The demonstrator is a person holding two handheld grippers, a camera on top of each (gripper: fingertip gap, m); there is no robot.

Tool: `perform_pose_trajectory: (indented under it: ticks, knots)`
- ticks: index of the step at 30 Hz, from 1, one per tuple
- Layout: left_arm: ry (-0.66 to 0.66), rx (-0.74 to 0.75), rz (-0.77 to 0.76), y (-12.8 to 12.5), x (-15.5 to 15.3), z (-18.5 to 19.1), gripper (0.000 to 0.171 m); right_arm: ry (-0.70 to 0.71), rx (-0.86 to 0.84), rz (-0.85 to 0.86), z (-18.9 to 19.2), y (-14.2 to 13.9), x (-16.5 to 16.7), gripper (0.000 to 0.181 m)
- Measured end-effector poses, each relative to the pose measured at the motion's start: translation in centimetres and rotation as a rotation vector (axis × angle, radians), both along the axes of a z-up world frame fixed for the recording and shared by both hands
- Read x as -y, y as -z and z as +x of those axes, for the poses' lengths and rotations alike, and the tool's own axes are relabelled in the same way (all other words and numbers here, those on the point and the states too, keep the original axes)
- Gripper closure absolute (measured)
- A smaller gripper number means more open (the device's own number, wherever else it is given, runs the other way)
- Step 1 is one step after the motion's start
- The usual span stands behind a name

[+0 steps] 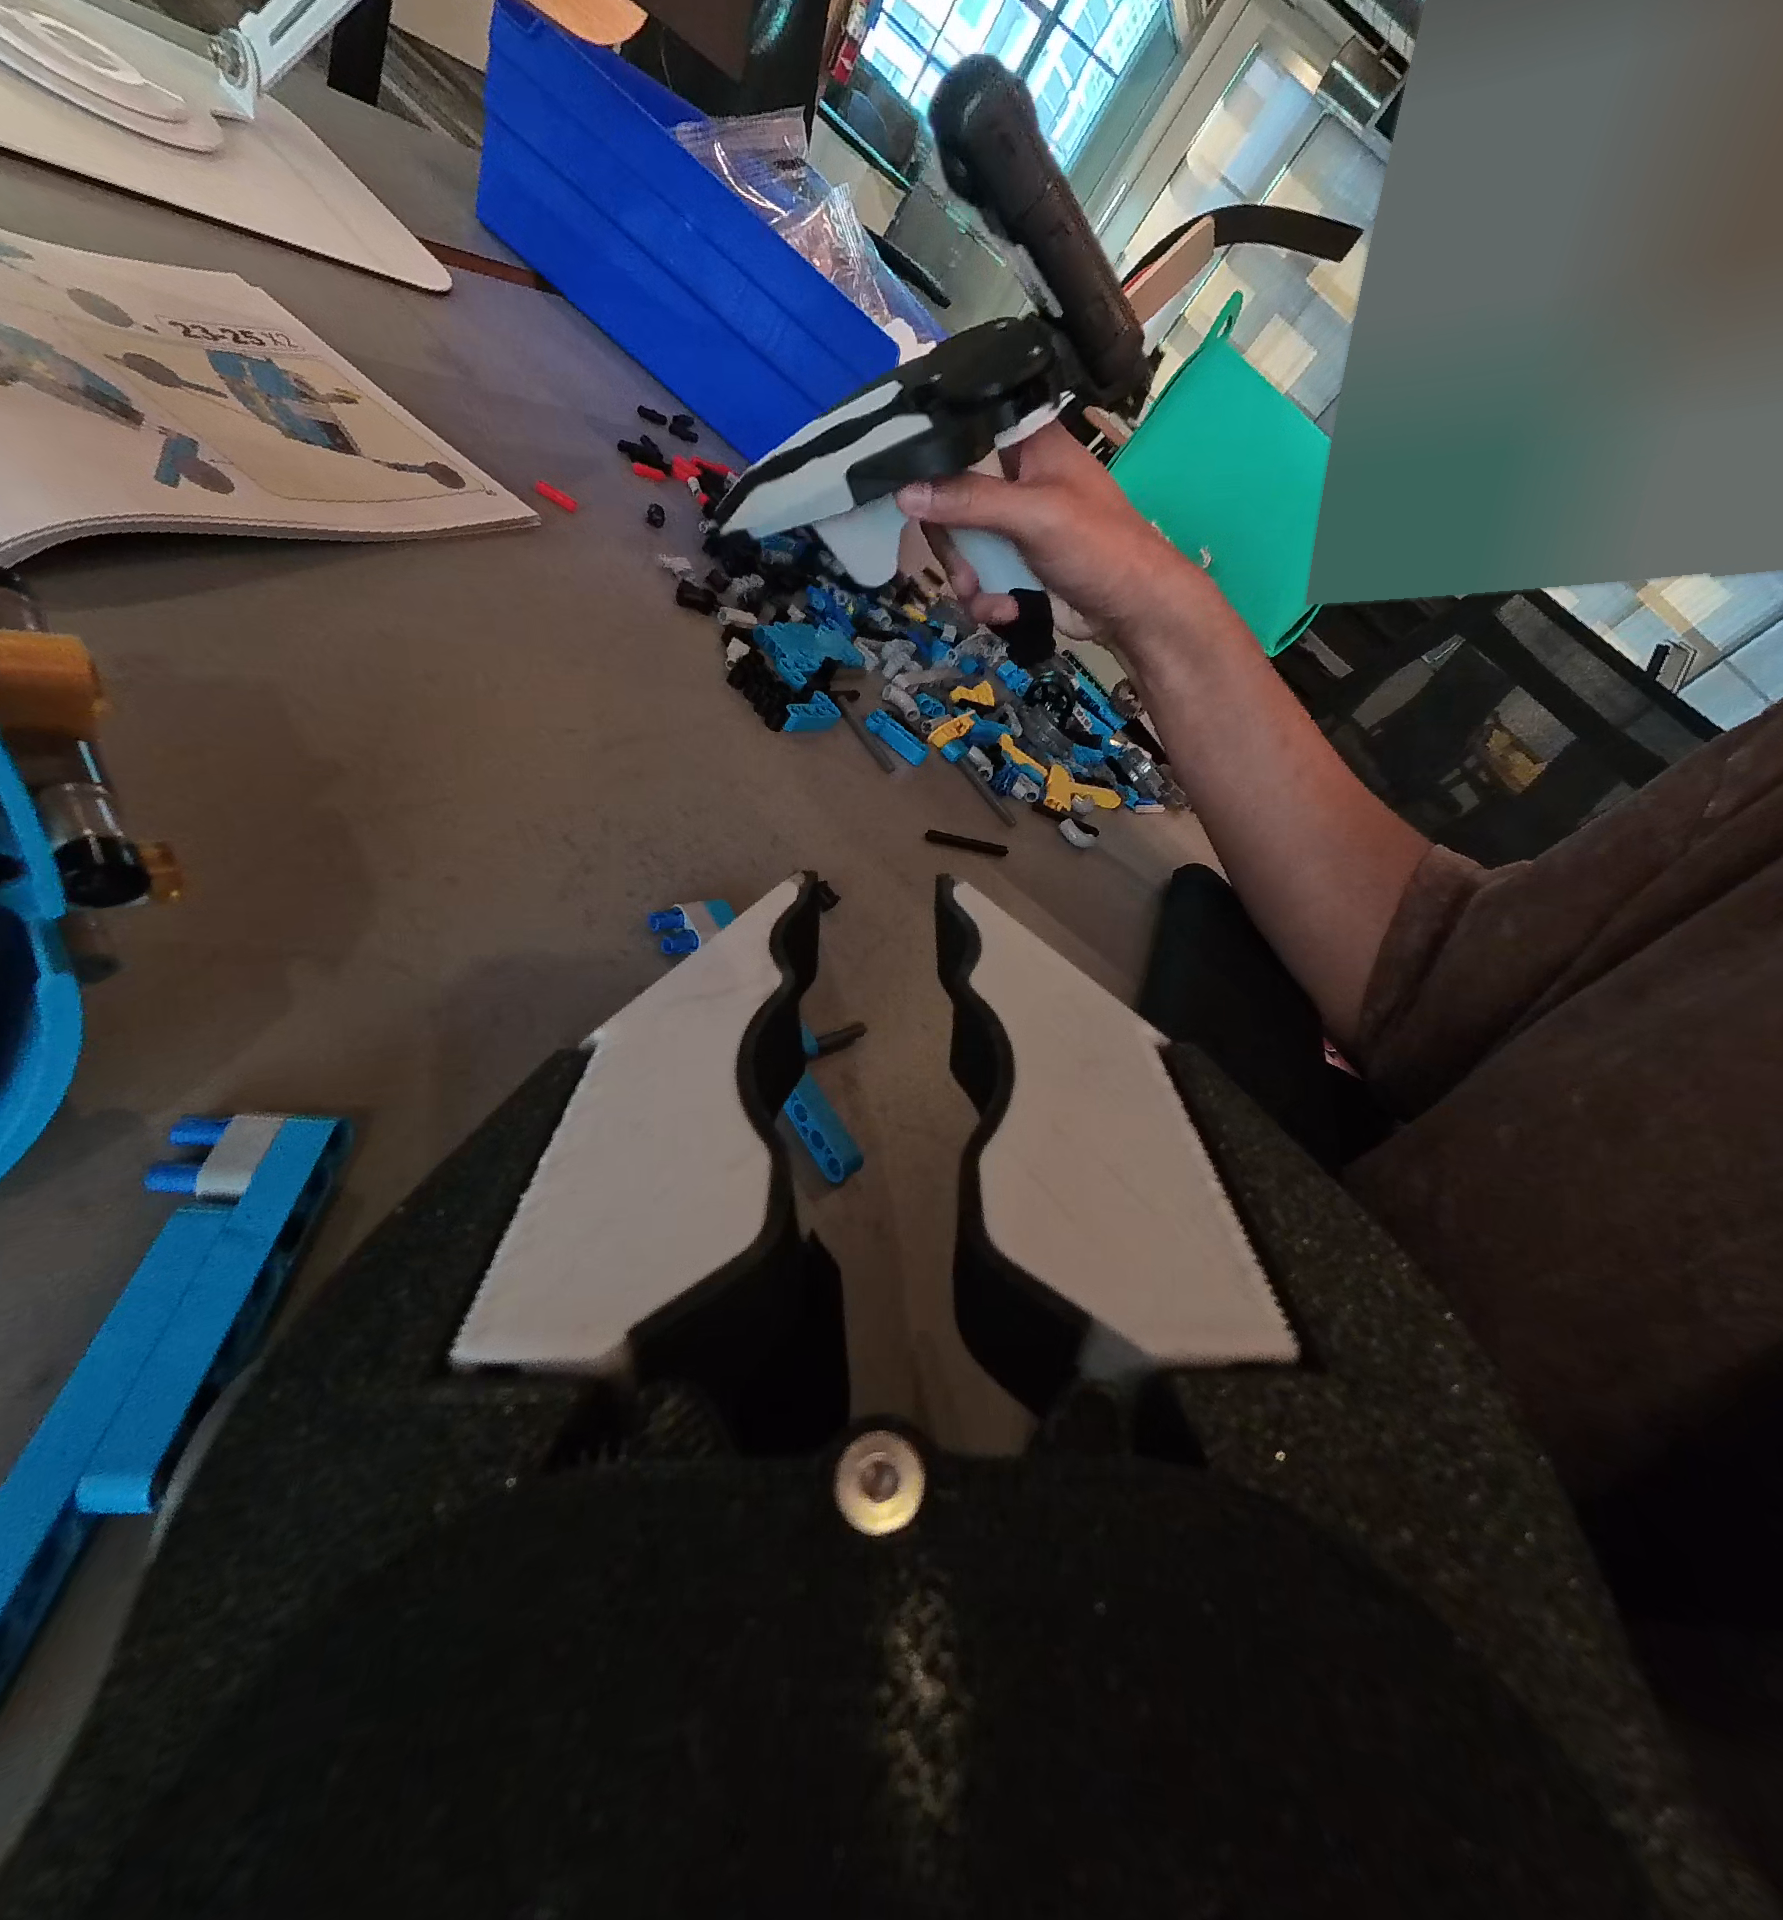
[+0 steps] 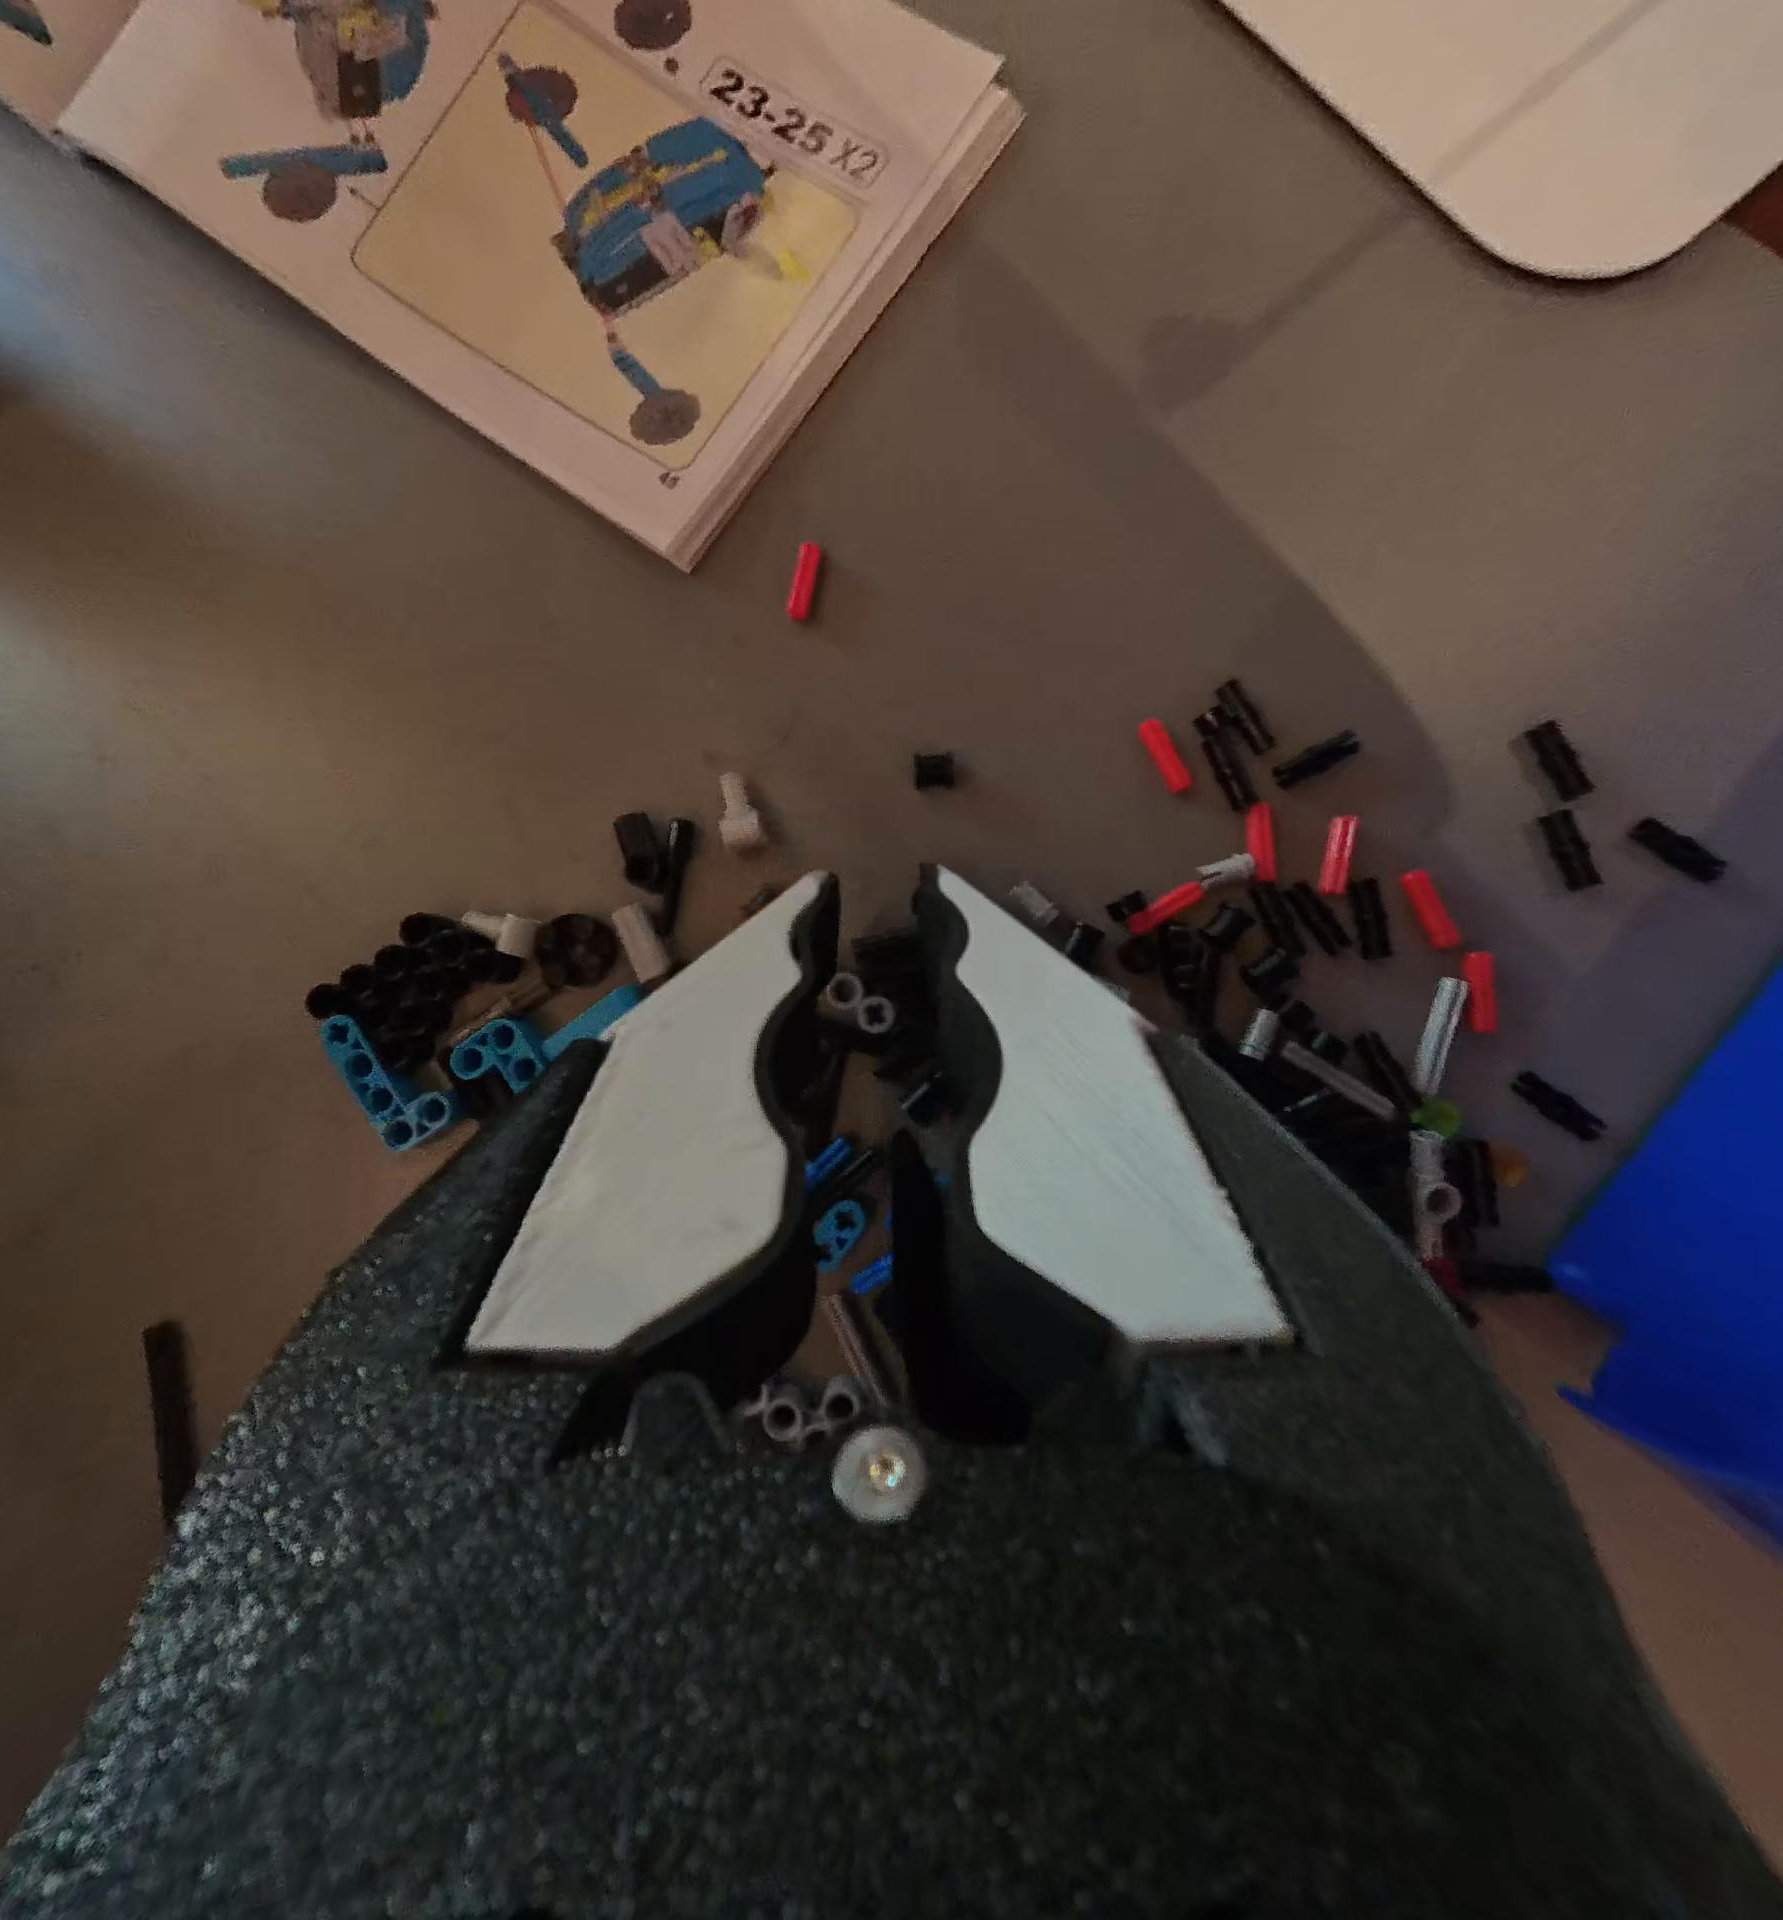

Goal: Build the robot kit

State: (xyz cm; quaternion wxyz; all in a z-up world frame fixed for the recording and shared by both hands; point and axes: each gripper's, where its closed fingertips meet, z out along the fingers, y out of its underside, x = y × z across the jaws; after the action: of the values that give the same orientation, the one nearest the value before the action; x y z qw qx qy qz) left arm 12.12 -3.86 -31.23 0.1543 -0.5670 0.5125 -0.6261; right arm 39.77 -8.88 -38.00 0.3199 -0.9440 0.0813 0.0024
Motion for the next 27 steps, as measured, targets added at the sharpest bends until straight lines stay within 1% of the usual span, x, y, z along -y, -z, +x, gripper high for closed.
perform_pose_trajectory:
  ticks: [8, 11, 14, 17, 20, 24, 25, 27]
  knots:
    - [0.000, -0.001, -0.004, 0.0, 0.0, 0.0, 0.150, -0.006, -0.026, -0.019, -0.3, 0.9, -0.1, 0.168]
    - [0.000, 0.000, -0.003, 0.0, 0.0, 0.0, 0.150, -0.021, -0.079, 0.003, -1.1, 0.8, -0.5, 0.167]
    - [-0.002, 0.002, -0.004, -0.1, -0.1, 0.0, 0.150, -0.031, -0.041, 0.006, -1.0, 0.5, -0.3, 0.166]
    - [-0.003, 0.001, -0.009, -0.1, -0.1, 0.0, 0.150, -0.018, -0.015, 0.029, -0.4, -0.2, -0.2, 0.170]
    - [-0.003, 0.001, -0.009, 0.0, -0.1, 0.0, 0.150, 0.000, 0.004, 0.009, 0.2, 0.2, 0.1, 0.169]
    - [-0.002, 0.001, -0.007, 0.0, -0.1, 0.0, 0.150, -0.009, -0.003, -0.023, -0.1, 1.3, -0.1, 0.169]
    - [-0.002, 0.001, -0.006, 0.0, -0.1, 0.0, 0.150, -0.011, 0.000, -0.017, -0.1, 1.2, -0.2, 0.175]
    - [-0.003, 0.001, -0.002, 0.0, -0.1, 0.0, 0.150, -0.008, 0.000, -0.021, -0.1, 1.2, -0.2, 0.175]
